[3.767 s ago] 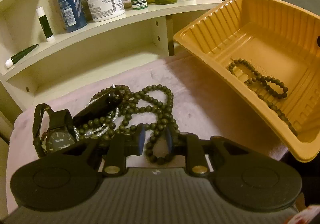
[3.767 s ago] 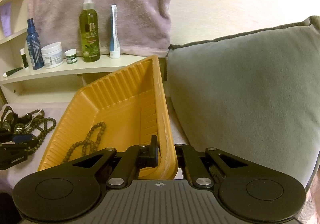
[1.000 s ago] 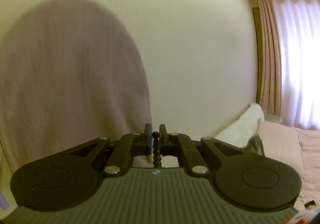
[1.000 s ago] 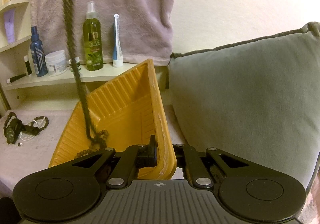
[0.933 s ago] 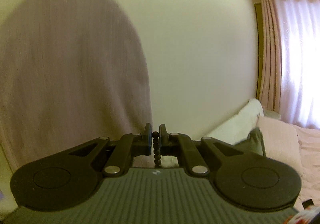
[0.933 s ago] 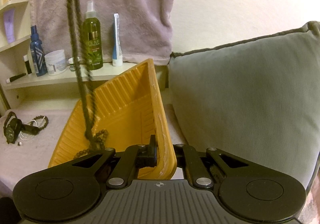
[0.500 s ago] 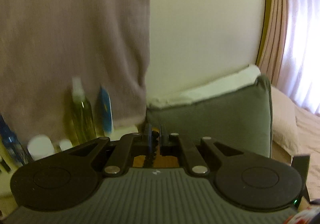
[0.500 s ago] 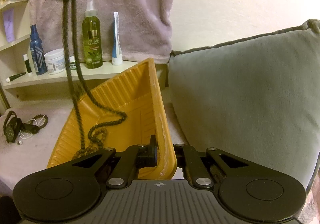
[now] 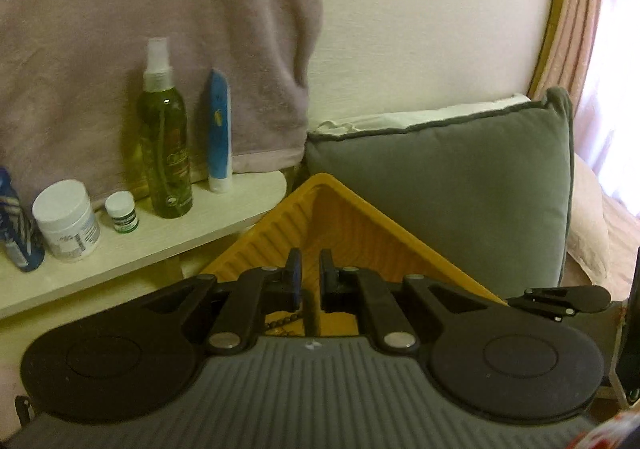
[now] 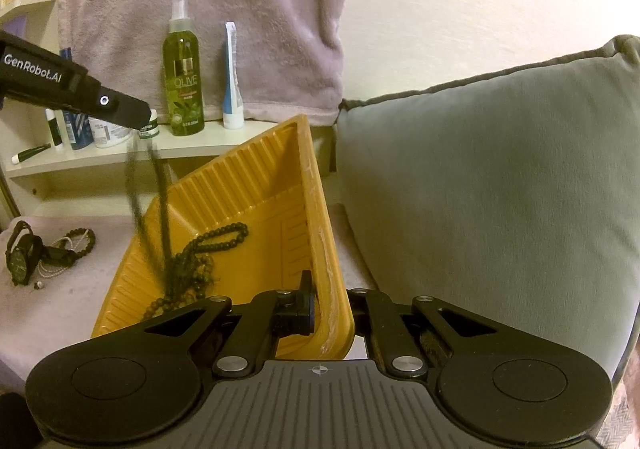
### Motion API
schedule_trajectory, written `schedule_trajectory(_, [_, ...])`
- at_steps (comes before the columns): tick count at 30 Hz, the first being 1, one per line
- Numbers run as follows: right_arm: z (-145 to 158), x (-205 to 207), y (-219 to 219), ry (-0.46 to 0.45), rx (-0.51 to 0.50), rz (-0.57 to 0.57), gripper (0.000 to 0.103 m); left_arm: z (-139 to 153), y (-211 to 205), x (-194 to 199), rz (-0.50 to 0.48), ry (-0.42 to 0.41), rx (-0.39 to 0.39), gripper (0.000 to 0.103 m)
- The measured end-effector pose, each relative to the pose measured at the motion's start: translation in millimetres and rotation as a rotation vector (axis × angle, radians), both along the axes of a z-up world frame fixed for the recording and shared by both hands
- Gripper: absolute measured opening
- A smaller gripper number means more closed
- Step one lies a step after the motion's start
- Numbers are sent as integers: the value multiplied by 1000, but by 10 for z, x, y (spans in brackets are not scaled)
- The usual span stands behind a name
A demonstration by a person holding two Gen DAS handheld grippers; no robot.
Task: Organize jewelry
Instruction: 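Lower the dark bead necklace into the tray and open the left tool, then grasp the black wristwatch with the left tool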
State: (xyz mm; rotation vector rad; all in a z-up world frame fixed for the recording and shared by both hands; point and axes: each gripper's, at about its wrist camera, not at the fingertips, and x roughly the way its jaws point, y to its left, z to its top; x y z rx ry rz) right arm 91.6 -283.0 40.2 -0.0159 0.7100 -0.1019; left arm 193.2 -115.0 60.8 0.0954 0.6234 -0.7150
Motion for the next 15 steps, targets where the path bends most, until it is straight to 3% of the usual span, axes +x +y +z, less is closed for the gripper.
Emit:
schedule_trajectory(1, [0,0,1,0,0,1,6,1,30,3,6,5,-10,17])
schedule_trajectory(7, [-13,-6,-5,1,2,0,6,130,379,-6,101,-24,-50,24])
schedule_trajectory(15, [-8,-4,0,2,2,-1,6,200,1312,-18,407,-107,-43,37])
